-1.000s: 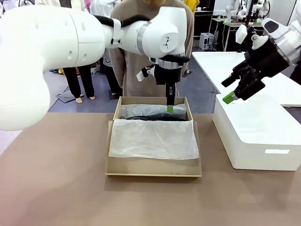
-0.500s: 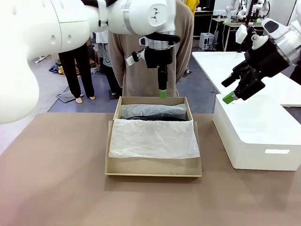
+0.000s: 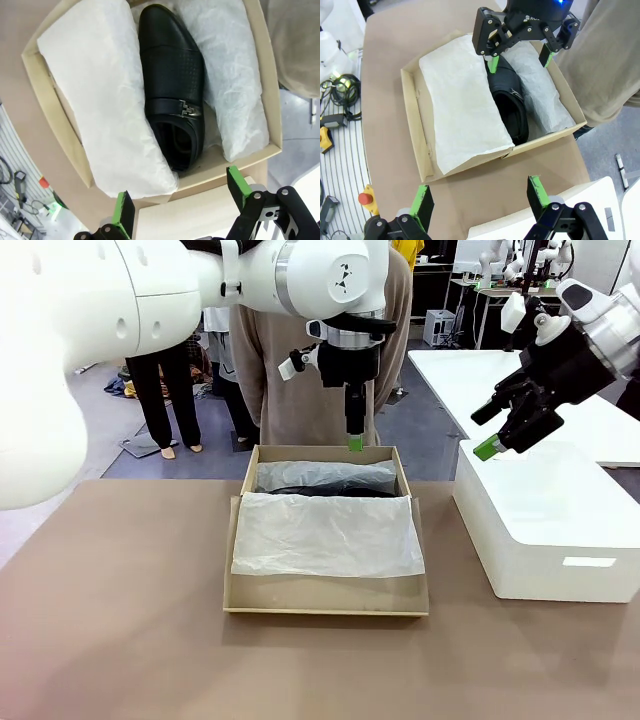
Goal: Pack the shoes into the box.
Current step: Close the Shoes Box.
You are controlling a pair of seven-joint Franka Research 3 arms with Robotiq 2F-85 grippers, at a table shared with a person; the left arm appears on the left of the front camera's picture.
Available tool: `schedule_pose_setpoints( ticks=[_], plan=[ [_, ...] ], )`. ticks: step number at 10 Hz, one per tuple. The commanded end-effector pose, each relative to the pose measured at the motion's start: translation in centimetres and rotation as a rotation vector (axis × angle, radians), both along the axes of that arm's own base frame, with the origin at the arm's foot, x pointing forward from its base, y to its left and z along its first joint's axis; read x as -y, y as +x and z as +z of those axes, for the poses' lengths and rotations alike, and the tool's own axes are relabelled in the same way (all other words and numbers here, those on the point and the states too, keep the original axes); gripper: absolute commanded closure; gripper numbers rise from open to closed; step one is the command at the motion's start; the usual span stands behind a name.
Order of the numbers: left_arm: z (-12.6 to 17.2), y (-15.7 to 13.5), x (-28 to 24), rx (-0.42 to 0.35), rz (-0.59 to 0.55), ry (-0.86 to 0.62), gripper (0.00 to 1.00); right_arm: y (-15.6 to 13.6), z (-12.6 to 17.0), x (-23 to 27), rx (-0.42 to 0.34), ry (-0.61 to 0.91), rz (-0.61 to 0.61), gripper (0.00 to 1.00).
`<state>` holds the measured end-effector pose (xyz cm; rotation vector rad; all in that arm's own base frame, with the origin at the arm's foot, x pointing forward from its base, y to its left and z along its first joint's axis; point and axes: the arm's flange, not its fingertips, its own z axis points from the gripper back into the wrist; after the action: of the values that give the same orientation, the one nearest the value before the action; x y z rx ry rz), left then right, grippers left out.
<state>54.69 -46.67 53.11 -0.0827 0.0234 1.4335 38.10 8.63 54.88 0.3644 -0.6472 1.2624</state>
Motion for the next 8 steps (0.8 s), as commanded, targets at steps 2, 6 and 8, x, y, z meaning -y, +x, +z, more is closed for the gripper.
schedule_pose_setpoints(
  ticks=[2, 6, 8],
  plan=[
    [0.2, 0.1, -0.5, 0.008, 0.039, 0.023, 0.00, 0.2, 0.0, 0.1, 0.013, 0.026, 0.027, 0.00],
    [0.2, -0.3, -1.6, 0.031, -0.102, 0.033, 0.00, 0.2, 0.0, 0.1, 0.013, 0.026, 0.027, 0.00],
    [1.3, -1.2, -5.2, 0.067, -0.261, 0.090, 0.00, 0.2, 0.0, 0.1, 0.013, 0.026, 0.027, 0.00]
  ],
)
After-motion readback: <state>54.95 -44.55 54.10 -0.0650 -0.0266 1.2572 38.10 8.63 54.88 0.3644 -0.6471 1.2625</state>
